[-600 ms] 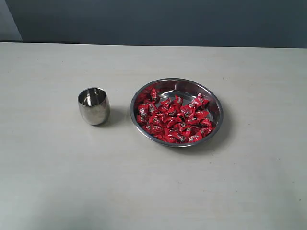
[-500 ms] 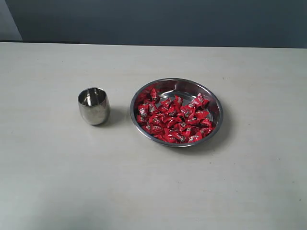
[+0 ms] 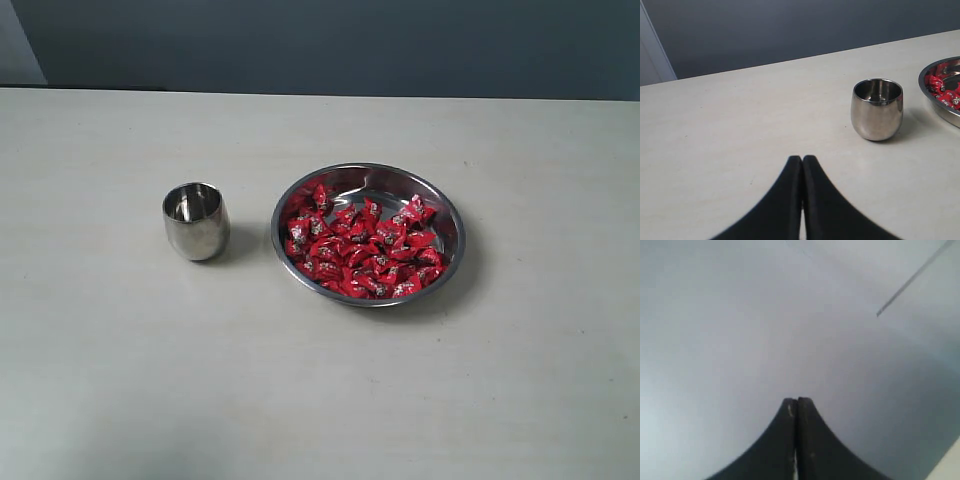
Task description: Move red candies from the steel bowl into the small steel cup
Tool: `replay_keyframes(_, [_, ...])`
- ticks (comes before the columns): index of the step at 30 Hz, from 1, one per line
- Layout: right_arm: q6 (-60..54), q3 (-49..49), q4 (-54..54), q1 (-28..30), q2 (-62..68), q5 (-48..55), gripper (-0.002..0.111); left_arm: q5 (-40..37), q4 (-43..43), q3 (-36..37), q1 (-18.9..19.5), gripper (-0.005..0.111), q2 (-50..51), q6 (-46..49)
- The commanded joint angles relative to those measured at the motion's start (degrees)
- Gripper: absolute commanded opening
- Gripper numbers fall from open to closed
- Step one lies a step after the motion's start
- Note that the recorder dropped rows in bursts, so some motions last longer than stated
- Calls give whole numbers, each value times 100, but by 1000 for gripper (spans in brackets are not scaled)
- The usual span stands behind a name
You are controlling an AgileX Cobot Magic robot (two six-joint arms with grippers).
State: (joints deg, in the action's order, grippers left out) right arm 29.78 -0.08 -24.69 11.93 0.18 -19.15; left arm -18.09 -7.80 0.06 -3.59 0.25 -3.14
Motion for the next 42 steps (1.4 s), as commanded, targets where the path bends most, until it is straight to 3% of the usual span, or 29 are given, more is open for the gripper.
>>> replay_keyframes(1, [413, 8, 20, 1, -18, 890, -1, 41, 2, -6, -60, 0, -25, -32])
replay_keyframes(5, [-174, 8, 20, 1, -18, 1084, -1, 41, 2, -6, -60, 0, -25, -32])
replay_keyframes(11, [-40, 8, -332, 1, -18, 2705, -1, 41, 2, -6, -60, 0, -25, -32])
replay_keyframes(19, [-328, 8, 24, 1, -18, 2724, -1, 41, 2, -6, -60, 0, -25, -32])
replay_keyframes(29, [-2787, -673, -635, -286, 309, 2753, -1, 41, 2, -6, -60, 0, -25, -32])
replay_keyframes(33, [-3928, -2131, -782, -636, 1800, 2851, -1, 41, 2, -6, -60, 0, -25, -32])
replay_keyframes(36, [-5152, -4151, -795, -1017, 3915, 4104, -1, 41, 2, -6, -60, 0, -25, -32])
replay_keyframes(42, [-5870, -6896, -512, -1569, 7479, 5834, -1, 41, 2, -6, -60, 0, -25, -32])
